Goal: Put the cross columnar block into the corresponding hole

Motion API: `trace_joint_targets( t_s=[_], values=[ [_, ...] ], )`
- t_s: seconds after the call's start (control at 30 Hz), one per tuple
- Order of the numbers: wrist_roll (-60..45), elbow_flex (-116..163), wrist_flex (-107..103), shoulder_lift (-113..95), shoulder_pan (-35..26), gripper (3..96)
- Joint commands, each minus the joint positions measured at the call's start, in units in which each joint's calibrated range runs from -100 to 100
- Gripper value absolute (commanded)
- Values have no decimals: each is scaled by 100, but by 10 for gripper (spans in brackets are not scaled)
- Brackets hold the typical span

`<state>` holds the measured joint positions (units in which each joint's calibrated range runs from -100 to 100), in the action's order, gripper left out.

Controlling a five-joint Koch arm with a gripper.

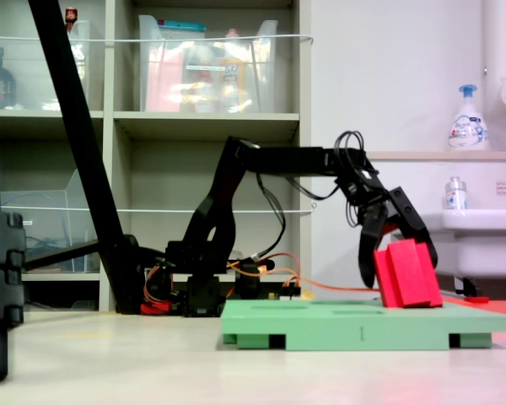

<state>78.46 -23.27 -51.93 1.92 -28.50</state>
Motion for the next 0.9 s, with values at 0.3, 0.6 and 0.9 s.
trace_joint_targets(
  t_s=[0.3, 0.6, 0.9],
  values=[
    [269, 54, 326, -233, -142, 440],
    [684, 104, 326, -247, -171, 453],
    [684, 144, 27, -275, -137, 470]
  ],
)
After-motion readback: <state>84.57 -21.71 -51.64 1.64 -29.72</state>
